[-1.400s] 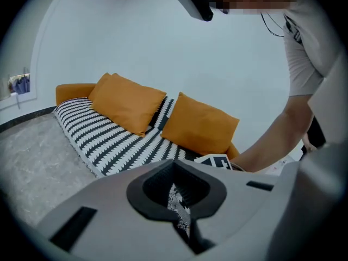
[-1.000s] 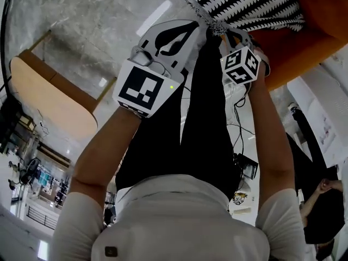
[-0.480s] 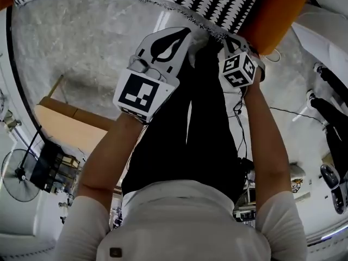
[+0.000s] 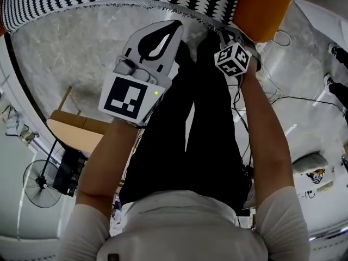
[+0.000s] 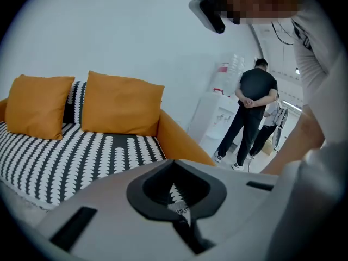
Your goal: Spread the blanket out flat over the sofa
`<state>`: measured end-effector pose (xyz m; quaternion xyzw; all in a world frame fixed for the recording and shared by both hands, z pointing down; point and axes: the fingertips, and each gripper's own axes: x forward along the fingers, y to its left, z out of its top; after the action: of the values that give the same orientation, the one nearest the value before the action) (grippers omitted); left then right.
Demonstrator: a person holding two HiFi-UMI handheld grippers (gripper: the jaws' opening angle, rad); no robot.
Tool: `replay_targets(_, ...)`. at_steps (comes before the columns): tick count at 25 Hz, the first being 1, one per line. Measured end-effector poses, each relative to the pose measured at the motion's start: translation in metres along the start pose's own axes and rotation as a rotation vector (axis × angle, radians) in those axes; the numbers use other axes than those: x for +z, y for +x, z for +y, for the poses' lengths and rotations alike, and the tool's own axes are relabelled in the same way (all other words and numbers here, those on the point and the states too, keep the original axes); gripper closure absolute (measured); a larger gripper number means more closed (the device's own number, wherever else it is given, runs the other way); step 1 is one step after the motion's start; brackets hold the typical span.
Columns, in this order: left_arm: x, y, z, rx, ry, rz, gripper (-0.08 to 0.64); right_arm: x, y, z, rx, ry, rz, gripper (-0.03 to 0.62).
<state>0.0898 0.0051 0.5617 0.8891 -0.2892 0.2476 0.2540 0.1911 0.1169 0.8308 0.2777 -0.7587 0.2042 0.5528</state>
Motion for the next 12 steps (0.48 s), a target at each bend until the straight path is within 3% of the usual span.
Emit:
replay_targets(8, -0.017, 0.020, 0.012, 0.006, -0.002, 0.030, 0.554, -0.012, 0.045, -0.001, 0.006, -0.077, 0.036, 0.560)
replay_targets(12, -0.007, 0.013, 0.020, 0.008, -0.022, 0.005, 0.554, -0.002, 0.044, 0.004, 0.021, -0.046, 0.045, 0.560)
